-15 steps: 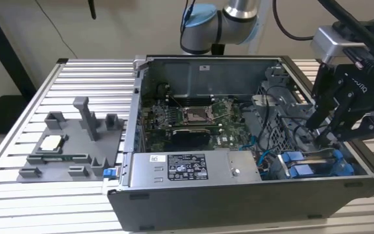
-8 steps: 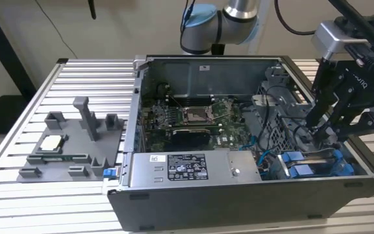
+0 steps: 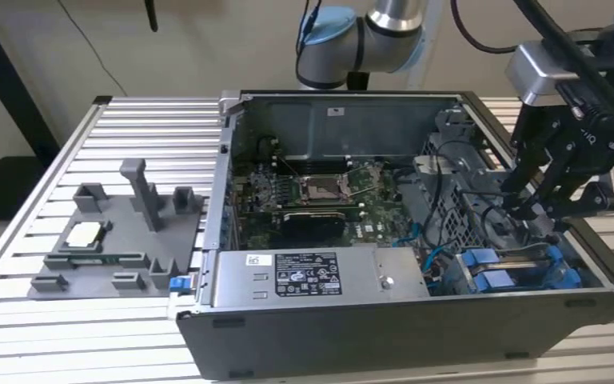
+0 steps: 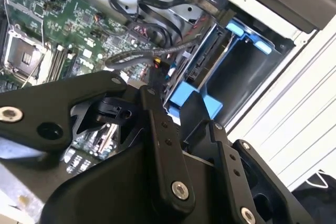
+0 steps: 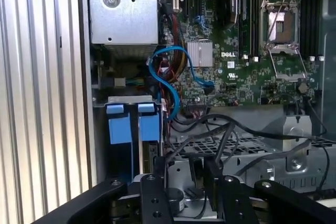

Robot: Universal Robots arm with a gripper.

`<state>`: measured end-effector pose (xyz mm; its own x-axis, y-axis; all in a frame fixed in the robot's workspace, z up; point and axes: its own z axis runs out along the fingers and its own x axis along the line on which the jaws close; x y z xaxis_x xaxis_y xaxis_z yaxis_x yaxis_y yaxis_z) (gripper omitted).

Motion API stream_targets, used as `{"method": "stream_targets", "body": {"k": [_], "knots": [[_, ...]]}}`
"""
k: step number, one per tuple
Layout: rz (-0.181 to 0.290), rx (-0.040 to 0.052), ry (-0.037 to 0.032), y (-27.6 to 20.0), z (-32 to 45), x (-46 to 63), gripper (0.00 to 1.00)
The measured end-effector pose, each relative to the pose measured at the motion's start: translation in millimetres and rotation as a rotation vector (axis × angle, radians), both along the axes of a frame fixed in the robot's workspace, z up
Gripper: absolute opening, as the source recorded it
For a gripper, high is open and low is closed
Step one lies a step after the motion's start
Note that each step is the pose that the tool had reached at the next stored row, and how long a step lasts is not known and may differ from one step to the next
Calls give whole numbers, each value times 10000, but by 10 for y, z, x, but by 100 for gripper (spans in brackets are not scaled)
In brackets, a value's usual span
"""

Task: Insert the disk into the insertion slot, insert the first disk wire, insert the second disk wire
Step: 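Insert the first disk wire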

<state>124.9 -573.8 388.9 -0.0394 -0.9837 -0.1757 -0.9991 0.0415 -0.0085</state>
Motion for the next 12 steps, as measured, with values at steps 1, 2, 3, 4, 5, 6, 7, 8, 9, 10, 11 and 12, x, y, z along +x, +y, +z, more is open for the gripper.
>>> {"method": "stream_targets", "body": {"k": [1,2,3,4,5,6,7,8,9,10,11,12], "knots": [[-1,14,-6,10,-13,-1,42],[-1,33,-12,19,-24,-1,42],[-1,47,-24,28,-34,-1,42],[-1,63,-39,34,-45,-1,42],[-2,78,-57,37,-56,-1,42],[-2,85,-72,38,-63,-1,42],[-1,85,-75,39,-67,-1,40],[0,83,-75,40,-69,-1,33],[-1,81,-76,39,-70,-1,27],[0,75,-72,39,-71,0,27],[-2,42,-33,40,-72,4,21],[-2,-25,2,39,-72,10,19]]}}
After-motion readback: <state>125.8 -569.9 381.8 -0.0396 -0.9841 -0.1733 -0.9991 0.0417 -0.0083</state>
